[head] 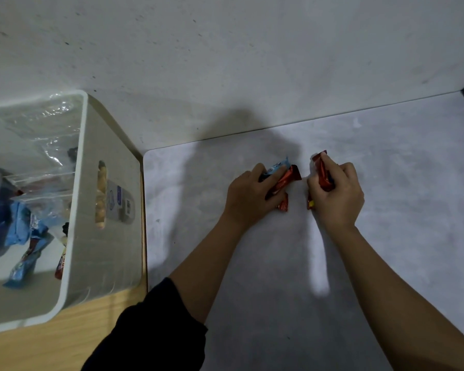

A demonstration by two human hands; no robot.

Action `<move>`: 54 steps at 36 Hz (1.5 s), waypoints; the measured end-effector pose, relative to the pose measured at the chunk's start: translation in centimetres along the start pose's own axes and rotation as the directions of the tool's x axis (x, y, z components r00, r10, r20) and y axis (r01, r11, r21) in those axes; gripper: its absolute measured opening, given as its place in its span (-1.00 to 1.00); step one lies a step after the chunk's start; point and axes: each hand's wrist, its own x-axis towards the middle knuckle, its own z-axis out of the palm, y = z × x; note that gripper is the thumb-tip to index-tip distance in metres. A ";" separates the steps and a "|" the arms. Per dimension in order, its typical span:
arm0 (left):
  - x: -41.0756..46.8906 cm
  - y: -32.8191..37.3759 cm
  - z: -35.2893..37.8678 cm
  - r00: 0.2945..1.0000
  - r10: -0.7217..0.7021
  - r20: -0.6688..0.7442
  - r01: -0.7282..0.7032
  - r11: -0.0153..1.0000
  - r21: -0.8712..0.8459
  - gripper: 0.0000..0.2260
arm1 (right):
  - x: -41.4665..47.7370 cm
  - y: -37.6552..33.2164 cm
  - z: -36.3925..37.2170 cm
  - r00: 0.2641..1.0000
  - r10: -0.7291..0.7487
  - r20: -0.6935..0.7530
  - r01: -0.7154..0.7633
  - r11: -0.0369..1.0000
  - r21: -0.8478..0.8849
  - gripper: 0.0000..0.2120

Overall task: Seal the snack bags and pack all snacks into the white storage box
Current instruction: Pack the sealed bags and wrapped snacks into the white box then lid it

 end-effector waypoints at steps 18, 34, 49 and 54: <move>-0.1 0.6 -1.4 0.938 -0.344 -0.035 0.328 0.918 -0.222 -0.69 | -0.3 0.0 -1.0 1.000 -0.014 -0.007 0.014 0.999 0.033 -0.68; -0.6 -0.3 -5.3 0.856 -0.506 -0.106 0.456 0.836 -0.305 -0.66 | -1.6 -2.7 0.0 0.992 -0.119 0.037 0.117 0.993 0.030 -0.61; 1.8 -0.3 -13.7 0.853 -0.463 -0.240 0.382 0.868 -0.317 -0.65 | -1.3 -10.6 -1.8 0.974 -0.219 0.057 0.210 0.968 0.136 -0.60; 3.5 0.2 -19.4 0.808 -0.464 -0.363 0.376 0.880 -0.289 -0.67 | -0.9 -16.4 -3.3 0.962 -0.271 -0.040 0.274 0.947 0.166 -0.58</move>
